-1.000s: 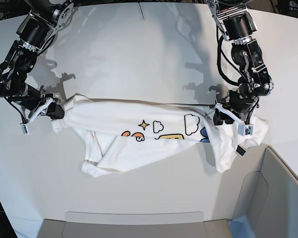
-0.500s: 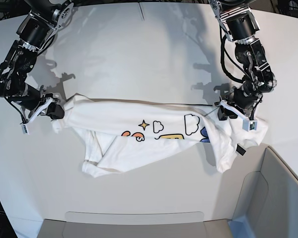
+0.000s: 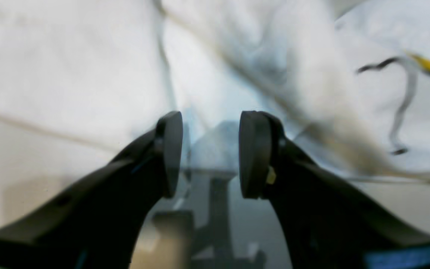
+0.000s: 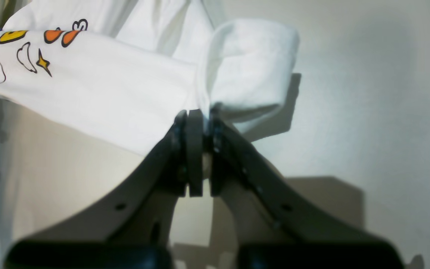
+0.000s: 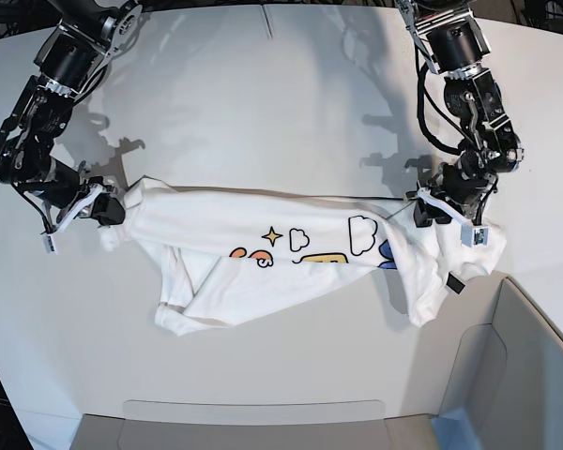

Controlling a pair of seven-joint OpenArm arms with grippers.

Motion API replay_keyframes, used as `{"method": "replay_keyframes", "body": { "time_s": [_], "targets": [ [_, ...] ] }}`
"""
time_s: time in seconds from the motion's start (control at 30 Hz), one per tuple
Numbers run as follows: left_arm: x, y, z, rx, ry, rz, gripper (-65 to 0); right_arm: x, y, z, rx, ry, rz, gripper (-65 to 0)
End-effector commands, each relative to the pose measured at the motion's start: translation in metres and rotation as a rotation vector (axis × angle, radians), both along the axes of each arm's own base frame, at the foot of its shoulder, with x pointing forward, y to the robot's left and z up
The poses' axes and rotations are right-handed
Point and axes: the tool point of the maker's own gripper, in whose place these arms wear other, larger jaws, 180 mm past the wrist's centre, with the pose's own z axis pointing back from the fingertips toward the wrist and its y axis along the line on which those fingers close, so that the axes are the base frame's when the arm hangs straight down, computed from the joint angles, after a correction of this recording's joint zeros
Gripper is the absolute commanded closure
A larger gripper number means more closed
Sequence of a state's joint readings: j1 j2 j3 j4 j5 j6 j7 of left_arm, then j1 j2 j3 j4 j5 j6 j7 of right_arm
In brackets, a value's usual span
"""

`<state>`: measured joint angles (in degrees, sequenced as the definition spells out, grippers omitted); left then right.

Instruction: Layout the t-shirt on the table in an organized manner, then fold the t-shirt properly

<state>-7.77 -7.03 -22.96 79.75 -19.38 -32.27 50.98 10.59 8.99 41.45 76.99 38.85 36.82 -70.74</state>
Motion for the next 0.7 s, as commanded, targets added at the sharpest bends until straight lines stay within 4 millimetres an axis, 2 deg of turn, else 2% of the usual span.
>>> {"method": "replay_keyframes", "body": {
  "time_s": [0.0, 0.17, 0.33, 0.53, 0.63, 0.67],
  "targets": [
    [0.01, 0.001, 0.009, -0.005, -0.04, -0.002, -23.9, 0.012, -0.004, 0.019, -0.001, -0.066, -0.005, 0.0],
    [0.009, 0.0, -0.004, -0.03, -0.049, 0.017, -23.9, 0.012, -0.004, 0.019, -0.001, -0.066, -0.005, 0.0],
    [0.009, -0.001, -0.004, -0.037, -0.051, 0.017, -23.9, 0.012, -0.004, 0.019, -0.001, -0.066, -0.006, 0.0],
    [0.016, 0.002, 0.018, -0.007, -0.112, 0.013, -23.7, 0.012, -0.004, 0.019, -0.001, -0.066, -0.006, 0.0],
    [0.014, 0.0, 0.021, 0.007, -0.118, 0.002, -18.5, 0.012, -0.004, 0.019, -0.001, -0.066, -0.006, 0.0],
    [0.014, -0.008, 0.02, 0.01, -0.114, -0.021, -16.1, 0.012, -0.004, 0.019, -0.001, -0.066, -0.006, 0.0]
  ]
}}
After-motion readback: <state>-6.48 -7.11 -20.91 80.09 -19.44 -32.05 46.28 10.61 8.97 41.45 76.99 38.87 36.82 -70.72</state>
